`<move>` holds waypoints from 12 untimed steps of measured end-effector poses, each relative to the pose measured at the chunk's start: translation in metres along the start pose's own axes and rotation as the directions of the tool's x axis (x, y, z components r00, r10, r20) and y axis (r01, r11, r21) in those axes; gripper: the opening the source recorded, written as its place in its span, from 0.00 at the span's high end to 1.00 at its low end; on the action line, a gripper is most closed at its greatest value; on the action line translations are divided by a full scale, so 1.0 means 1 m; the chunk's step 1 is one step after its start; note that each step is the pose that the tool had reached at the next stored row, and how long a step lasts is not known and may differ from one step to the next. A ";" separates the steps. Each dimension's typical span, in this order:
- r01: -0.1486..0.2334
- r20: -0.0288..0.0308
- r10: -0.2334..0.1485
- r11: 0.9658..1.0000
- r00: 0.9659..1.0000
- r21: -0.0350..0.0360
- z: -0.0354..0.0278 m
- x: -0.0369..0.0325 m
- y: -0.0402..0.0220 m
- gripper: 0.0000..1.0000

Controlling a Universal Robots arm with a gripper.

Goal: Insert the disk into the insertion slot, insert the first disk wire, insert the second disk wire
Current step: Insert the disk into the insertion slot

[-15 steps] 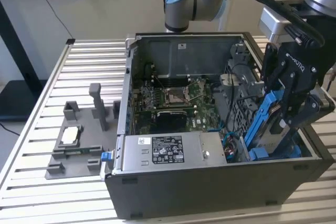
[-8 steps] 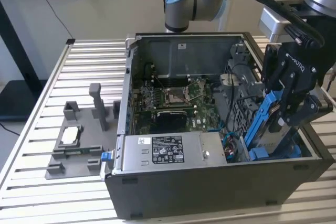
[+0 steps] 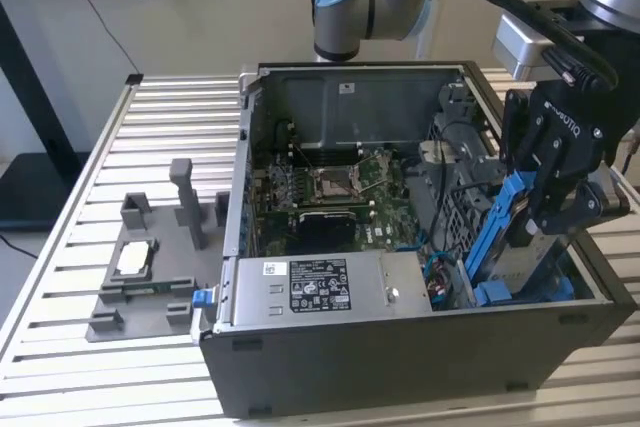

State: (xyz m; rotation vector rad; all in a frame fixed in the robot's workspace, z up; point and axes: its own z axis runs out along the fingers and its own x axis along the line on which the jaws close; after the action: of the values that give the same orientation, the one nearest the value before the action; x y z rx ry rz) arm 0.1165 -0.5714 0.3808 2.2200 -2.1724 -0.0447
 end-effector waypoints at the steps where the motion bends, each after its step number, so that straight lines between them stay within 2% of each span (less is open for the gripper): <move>1: 0.000 0.000 0.000 1.000 1.000 0.000 0.0000 0.0000 0.0000 0.68; 6: 0.000 0.001 0.000 1.000 1.000 0.000 0.0003 -0.0005 0.0000 0.68; 7: 0.000 0.004 0.000 1.000 1.000 0.001 0.0003 -0.0007 0.0001 0.68; 8: -0.001 0.013 0.001 1.000 1.000 0.002 0.0005 -0.0007 0.0002 0.68; 9: -0.001 0.019 0.001 1.000 1.000 0.002 0.0004 -0.0008 0.0002 0.68; 12: -0.001 0.020 0.001 1.000 1.000 0.002 0.0005 -0.0009 0.0001 0.68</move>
State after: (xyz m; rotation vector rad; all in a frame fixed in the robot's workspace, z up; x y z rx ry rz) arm 0.1164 -0.5706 0.3803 2.2293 -2.1844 -0.0644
